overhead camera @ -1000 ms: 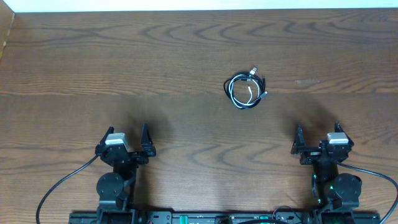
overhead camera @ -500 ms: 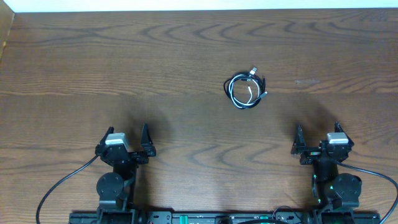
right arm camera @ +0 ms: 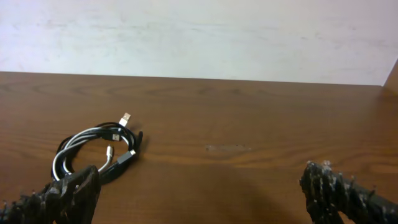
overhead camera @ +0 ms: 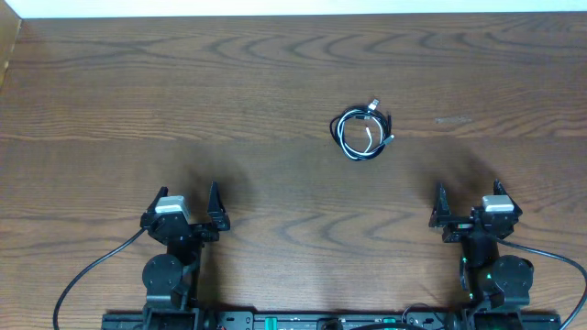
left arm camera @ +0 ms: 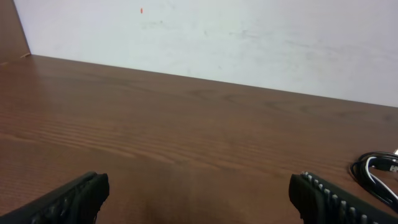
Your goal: Untangle cables
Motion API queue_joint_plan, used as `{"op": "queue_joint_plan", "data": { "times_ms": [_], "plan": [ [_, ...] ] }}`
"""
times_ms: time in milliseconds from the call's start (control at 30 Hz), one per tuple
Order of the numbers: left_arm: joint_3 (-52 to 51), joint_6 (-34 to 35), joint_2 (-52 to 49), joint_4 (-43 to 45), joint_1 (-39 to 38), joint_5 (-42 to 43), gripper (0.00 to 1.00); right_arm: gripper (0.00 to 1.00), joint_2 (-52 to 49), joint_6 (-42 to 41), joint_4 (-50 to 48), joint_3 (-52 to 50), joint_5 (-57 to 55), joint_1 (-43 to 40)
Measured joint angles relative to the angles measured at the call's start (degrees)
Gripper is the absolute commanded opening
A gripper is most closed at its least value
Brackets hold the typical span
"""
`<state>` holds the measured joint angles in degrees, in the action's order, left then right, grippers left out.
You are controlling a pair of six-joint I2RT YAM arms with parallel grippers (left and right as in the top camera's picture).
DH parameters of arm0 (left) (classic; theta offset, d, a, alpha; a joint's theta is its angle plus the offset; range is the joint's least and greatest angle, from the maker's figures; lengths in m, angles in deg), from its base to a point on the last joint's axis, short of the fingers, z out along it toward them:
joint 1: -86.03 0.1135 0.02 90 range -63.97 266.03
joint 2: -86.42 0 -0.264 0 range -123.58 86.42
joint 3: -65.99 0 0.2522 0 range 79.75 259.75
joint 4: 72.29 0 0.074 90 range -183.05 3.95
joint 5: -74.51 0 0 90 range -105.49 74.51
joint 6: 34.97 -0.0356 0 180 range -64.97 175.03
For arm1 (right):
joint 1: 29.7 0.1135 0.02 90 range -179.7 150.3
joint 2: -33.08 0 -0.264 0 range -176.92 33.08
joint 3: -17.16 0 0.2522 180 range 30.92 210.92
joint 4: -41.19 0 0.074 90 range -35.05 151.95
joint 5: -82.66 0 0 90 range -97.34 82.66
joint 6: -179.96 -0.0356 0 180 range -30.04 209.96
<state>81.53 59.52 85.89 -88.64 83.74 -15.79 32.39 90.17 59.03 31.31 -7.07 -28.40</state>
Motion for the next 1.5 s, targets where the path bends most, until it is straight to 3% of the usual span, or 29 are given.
{"op": "queue_joint_plan", "data": {
  "times_ms": [1300,1500],
  "plan": [
    [0.0,0.0,-0.7,-0.1,0.0,0.1,0.98,0.99,0.0,0.0,0.0,0.0,0.0,0.0],
    [2.8,0.0,-0.8,-7.2,0.0,3.7,0.98,0.99,0.0,0.0,-0.2,0.0,0.4,0.0]
  ]
}}
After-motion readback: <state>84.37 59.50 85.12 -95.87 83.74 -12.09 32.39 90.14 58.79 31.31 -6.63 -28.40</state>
